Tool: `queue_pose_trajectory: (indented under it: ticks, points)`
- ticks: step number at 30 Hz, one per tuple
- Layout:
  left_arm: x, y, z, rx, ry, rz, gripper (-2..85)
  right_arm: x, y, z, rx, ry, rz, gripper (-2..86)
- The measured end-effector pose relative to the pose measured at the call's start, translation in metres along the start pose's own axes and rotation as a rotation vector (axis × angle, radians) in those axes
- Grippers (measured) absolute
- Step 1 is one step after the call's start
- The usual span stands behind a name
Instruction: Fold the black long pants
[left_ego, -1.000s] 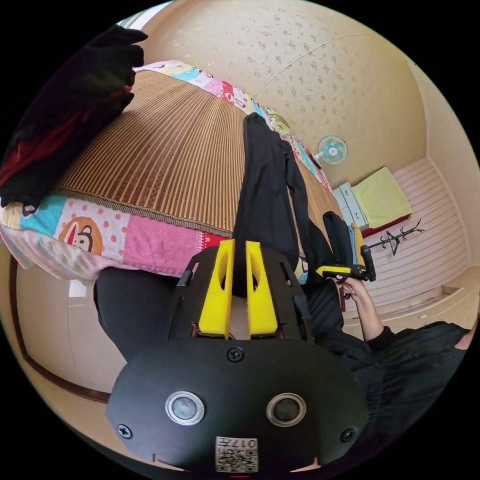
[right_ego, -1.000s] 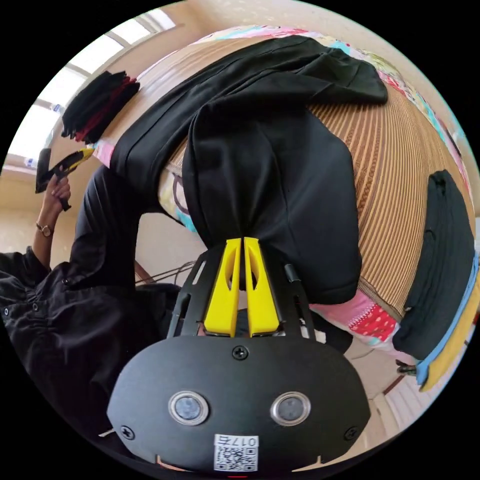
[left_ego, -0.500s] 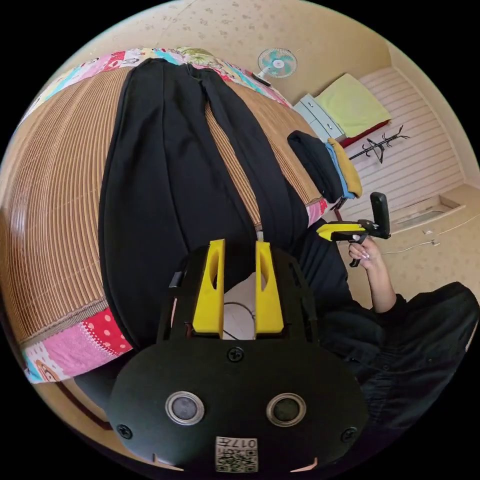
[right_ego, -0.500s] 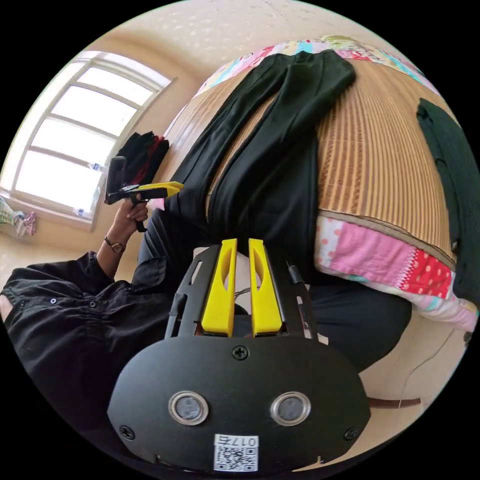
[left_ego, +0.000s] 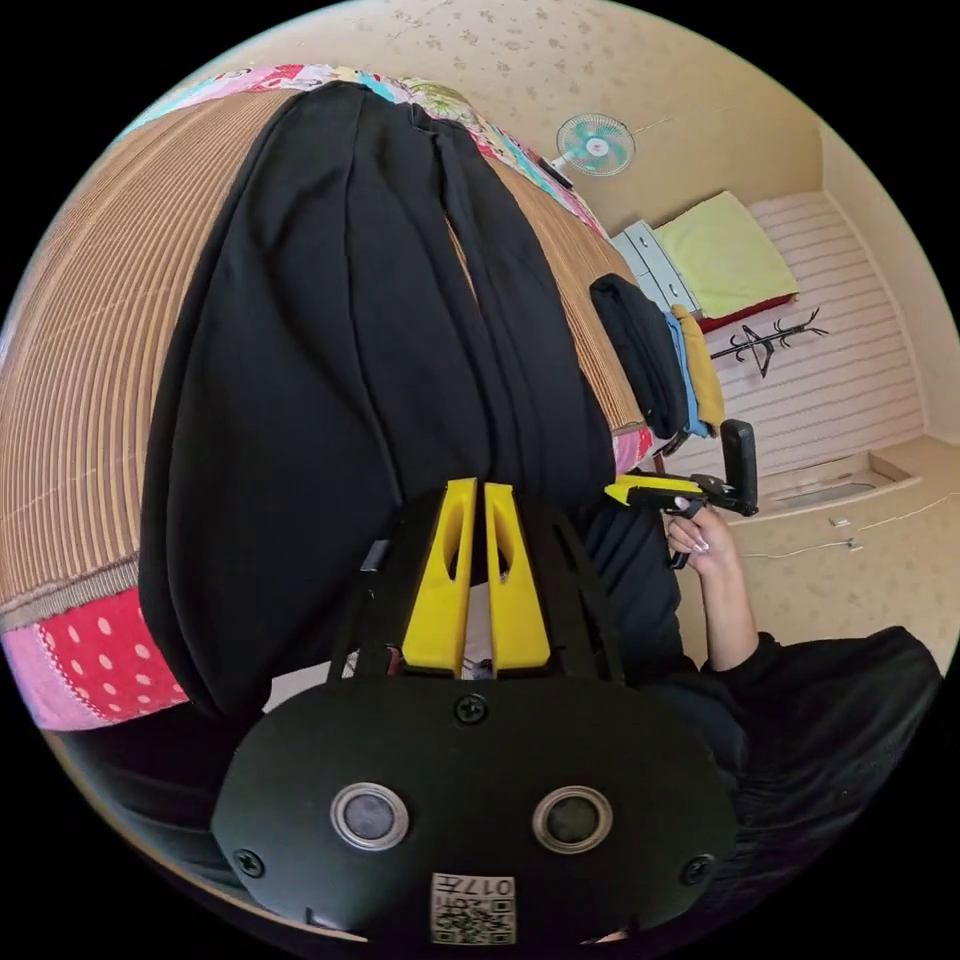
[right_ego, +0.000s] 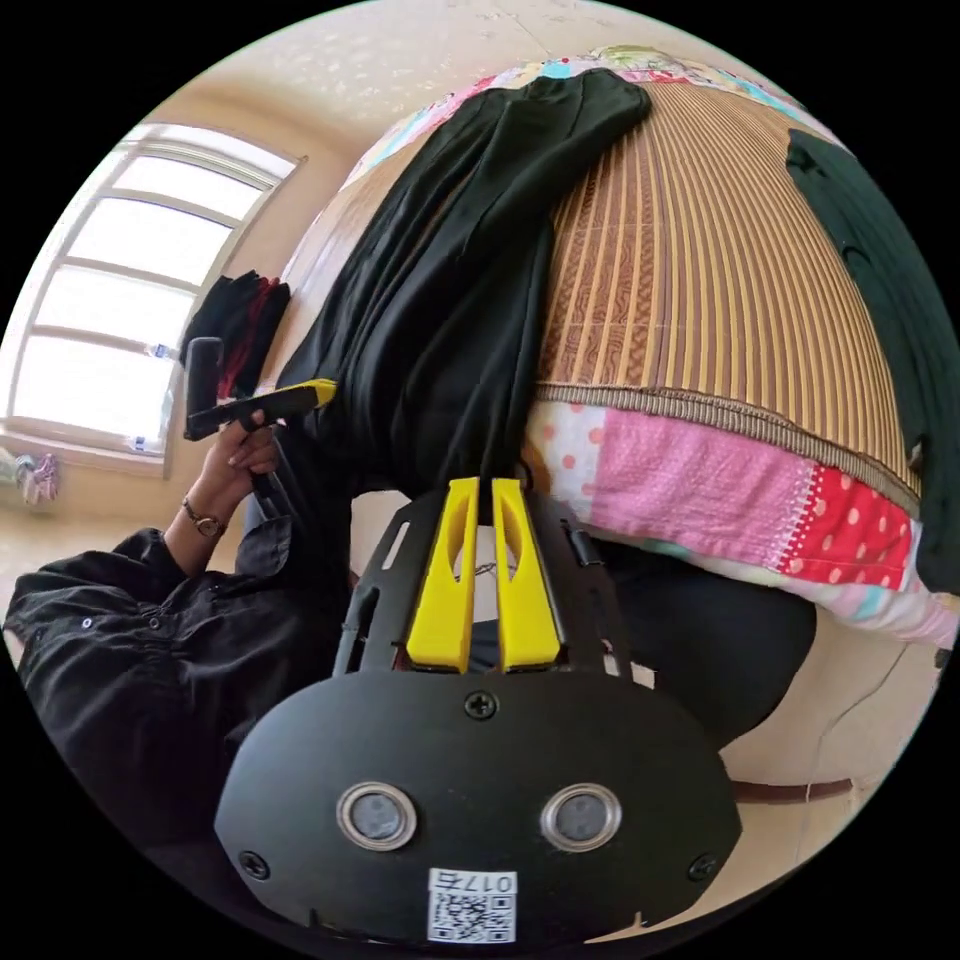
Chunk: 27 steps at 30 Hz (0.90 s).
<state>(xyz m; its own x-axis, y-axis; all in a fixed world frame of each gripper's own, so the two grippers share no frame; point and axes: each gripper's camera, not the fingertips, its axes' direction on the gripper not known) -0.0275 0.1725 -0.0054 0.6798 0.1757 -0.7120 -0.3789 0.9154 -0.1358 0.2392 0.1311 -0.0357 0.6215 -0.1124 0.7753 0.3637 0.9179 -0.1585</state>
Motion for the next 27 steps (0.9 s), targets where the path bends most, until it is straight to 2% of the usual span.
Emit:
queue_pose_trajectory:
  ticks: [2,4,5,6,8,10,12,14,17,18,21,23,26,27]
  points:
    - [-0.001,0.003,-0.005,0.016,-0.002,-0.008,0.9,0.005,0.020,-0.030,0.085,-0.149,-0.071,3.3]
    - [-0.007,0.011,-0.012,0.043,0.028,-0.022,2.3,0.008,0.049,-0.070,0.260,-0.297,-0.169,2.9]
    - [-0.013,0.017,-0.017,0.052,0.059,-0.036,3.4,0.013,0.071,-0.095,0.407,-0.383,-0.234,2.7]
    - [-0.018,0.022,-0.021,0.062,0.090,-0.053,4.4,0.026,0.091,-0.112,0.534,-0.447,-0.225,2.5]
    - [-0.025,0.030,-0.029,0.093,0.123,-0.076,4.9,0.059,0.108,-0.120,0.572,-0.494,-0.078,2.2]
    - [-0.027,0.033,-0.040,0.127,0.143,-0.085,5.3,0.082,0.116,-0.118,0.489,-0.414,0.067,2.0]
    - [-0.023,0.029,-0.052,0.131,0.213,-0.062,7.1,0.065,0.121,-0.118,0.447,-0.278,0.011,1.9]
    - [-0.019,0.022,-0.060,0.136,0.307,-0.043,9.0,0.039,0.113,-0.109,0.404,-0.279,-0.100,1.8]
    - [-0.040,0.016,-0.062,0.226,0.587,-0.162,11.5,0.002,0.087,-0.071,0.332,-0.356,-0.247,1.8]
    - [-0.046,0.009,-0.058,0.216,0.626,-0.186,13.2,-0.004,0.075,-0.050,0.306,-0.423,-0.258,1.9]
    - [-0.049,-0.014,-0.046,0.077,0.567,-0.168,16.1,-0.020,0.047,-0.002,0.202,-0.544,-0.265,2.1]
    - [-0.051,-0.019,-0.040,0.017,0.628,-0.130,15.3,-0.038,0.035,0.017,0.127,-0.540,-0.279,2.3]
    - [-0.059,-0.013,-0.040,-0.010,0.574,-0.100,8.0,-0.059,0.027,0.033,-0.007,-0.506,-0.345,3.0]
    - [-0.063,-0.009,-0.041,-0.014,0.501,-0.095,3.8,-0.058,0.023,0.036,-0.084,-0.501,-0.368,3.5]
